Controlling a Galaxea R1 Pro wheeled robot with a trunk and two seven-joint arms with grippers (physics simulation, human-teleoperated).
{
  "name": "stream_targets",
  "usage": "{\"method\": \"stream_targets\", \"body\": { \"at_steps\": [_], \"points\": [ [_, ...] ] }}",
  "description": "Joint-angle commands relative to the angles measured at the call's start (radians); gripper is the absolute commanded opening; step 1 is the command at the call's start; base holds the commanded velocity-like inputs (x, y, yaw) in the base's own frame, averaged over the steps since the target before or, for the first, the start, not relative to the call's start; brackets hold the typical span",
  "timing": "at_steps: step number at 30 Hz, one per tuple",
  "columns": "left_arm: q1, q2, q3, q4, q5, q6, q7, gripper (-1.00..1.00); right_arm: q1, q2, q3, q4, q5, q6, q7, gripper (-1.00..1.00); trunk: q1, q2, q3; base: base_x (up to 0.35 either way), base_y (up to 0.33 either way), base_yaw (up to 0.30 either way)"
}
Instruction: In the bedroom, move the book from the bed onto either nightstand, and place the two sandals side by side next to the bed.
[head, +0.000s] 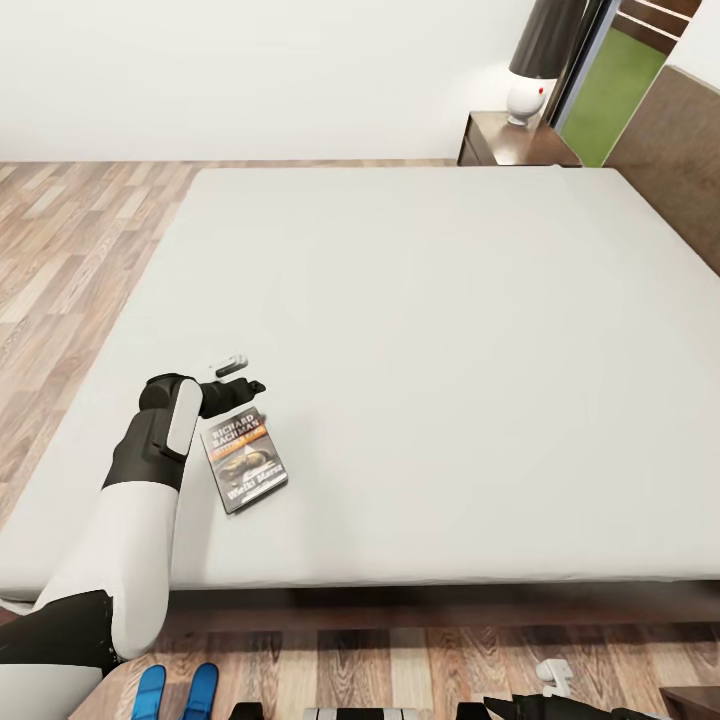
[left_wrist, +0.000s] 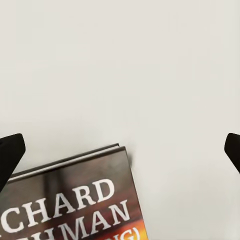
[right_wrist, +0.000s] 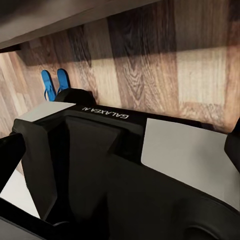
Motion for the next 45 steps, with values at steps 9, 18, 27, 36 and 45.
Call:
{"method": "stream_targets", "body": {
  "at_steps": [9,18,27,36,45],
  "points": [
    [-0.001,-0.001,0.003,-0.001,0.011,0.004,0.01,1.0,0.0,-0.001,0.004,-0.001,-0.01,0.01,0.002,1.0,0.0,0.0,-0.001,0.0,0.0,0.0],
    [0.002,0.001,0.011,-0.001,0.011,0.003,0.01,1.0,0.0,-0.001,0.004,-0.001,-0.01,0.01,0.002,1.0,0.0,0.0,-0.001,0.0,0.0,0.0],
    [0.005,0.001,0.098,-0.001,0.01,-0.006,0.01,1.0,0.0,-0.001,0.004,-0.001,-0.01,0.01,0.002,1.0,0.0,0.0,-0.001,0.0,0.0,0.0],
    [0.008,0.001,0.105,0.001,0.009,-0.038,0.01,1.0,0.0,-0.001,0.004,-0.001,-0.01,0.01,0.002,1.0,0.0,0.0,-0.001,0.0,0.0,0.0],
    [0.009,0.001,0.105,0.002,0.009,-0.039,0.011,1.0,0.0,-0.001,0.004,-0.001,-0.01,0.01,0.002,1.0,0.015,-0.028,-0.013,0.0,0.0,0.0]
  ]
}}
